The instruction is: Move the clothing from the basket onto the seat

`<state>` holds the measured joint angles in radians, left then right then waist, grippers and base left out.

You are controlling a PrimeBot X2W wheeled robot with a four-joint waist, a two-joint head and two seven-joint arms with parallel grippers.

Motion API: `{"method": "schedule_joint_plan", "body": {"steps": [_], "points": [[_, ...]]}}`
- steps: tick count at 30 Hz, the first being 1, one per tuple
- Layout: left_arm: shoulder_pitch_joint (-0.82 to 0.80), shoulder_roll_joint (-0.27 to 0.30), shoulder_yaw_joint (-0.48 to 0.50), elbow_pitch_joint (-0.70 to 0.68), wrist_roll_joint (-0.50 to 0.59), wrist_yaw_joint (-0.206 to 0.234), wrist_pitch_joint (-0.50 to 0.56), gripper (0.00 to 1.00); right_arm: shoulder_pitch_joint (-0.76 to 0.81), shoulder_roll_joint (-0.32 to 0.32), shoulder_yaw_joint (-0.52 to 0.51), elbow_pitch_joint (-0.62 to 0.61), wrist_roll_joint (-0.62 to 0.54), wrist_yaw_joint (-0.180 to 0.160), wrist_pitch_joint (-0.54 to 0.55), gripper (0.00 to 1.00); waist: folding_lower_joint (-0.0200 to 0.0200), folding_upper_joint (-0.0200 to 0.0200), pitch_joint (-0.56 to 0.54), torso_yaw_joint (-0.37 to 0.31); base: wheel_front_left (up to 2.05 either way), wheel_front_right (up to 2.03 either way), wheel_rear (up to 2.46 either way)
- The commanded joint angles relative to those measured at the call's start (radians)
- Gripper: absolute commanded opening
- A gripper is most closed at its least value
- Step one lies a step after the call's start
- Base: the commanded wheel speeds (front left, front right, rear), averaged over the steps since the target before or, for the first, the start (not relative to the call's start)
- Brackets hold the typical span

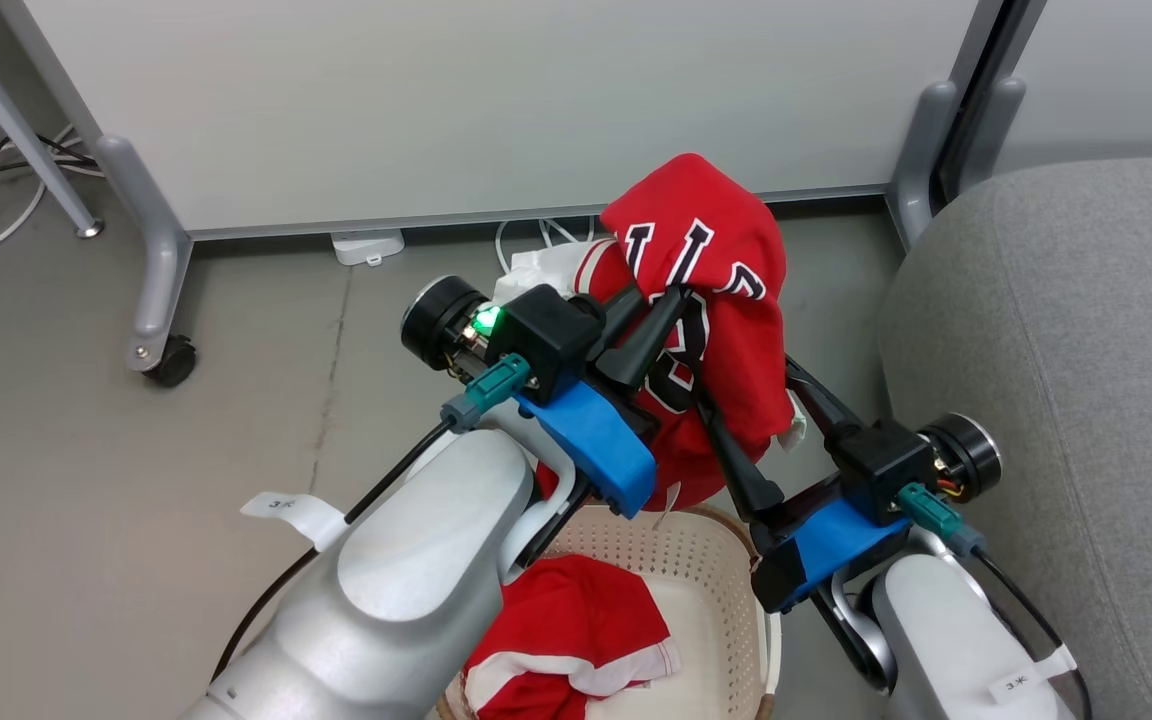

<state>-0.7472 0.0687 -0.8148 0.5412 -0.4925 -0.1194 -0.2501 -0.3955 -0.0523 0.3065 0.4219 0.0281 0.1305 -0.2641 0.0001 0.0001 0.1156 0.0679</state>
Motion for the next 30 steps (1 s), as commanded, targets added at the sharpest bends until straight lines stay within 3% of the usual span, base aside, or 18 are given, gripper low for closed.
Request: {"method": "schedule_joint_plan", "body": {"steps": [1, 3, 5, 26, 27, 28, 30], "points": [[-0.016, -0.004, -0.003, -0.007, -0.006, 0.000, -0.007, 0.00, -0.019, 0.002, -0.001, 0.010, 0.011, 0.000, -0.001, 1.00, -0.0001, -0.0001, -0.002, 0.004, 0.00, 0.00, 0.00], [-0.016, -0.006, -0.009, -0.008, -0.009, -0.001, -0.008, 0.00, -0.023, 0.002, 0.011, 0.025, 0.030, 0.000, -0.001, 0.96, -0.0001, -0.0001, -0.004, 0.007, 0.00, 0.00, 0.00], [-0.016, -0.007, -0.014, -0.009, -0.011, -0.001, -0.009, 0.00, -0.030, 0.002, 0.019, 0.037, 0.042, 0.000, -0.001, 0.00, -0.0001, -0.0001, -0.006, 0.010, 0.00, 0.00, 0.00], [-0.017, -0.007, -0.017, 0.005, -0.013, 0.013, -0.014, 0.00, -0.023, 0.002, 0.014, 0.009, 0.056, 0.000, -0.001, 0.00, -0.0001, -0.0001, -0.003, 0.006, 0.00, 0.00, 0.00], [-0.016, -0.008, -0.015, 0.003, -0.011, 0.013, -0.015, 0.18, -0.021, 0.002, 0.014, 0.007, 0.057, 0.000, -0.001, 0.00, -0.0001, -0.0001, -0.002, 0.005, 0.00, 0.00, 0.00], [-0.014, -0.008, -0.014, 0.003, -0.012, 0.013, -0.015, 0.95, -0.020, 0.002, 0.013, 0.005, 0.058, 0.000, -0.001, 0.00, -0.0001, -0.0001, -0.002, 0.005, 0.00, 0.00, 0.00], [-0.011, -0.008, -0.014, 0.003, -0.014, 0.013, -0.015, 1.00, -0.019, 0.002, 0.012, 0.001, 0.060, 0.000, -0.001, 0.00, -0.0001, -0.0001, -0.001, 0.003, 0.00, 0.00, 0.00]]}}
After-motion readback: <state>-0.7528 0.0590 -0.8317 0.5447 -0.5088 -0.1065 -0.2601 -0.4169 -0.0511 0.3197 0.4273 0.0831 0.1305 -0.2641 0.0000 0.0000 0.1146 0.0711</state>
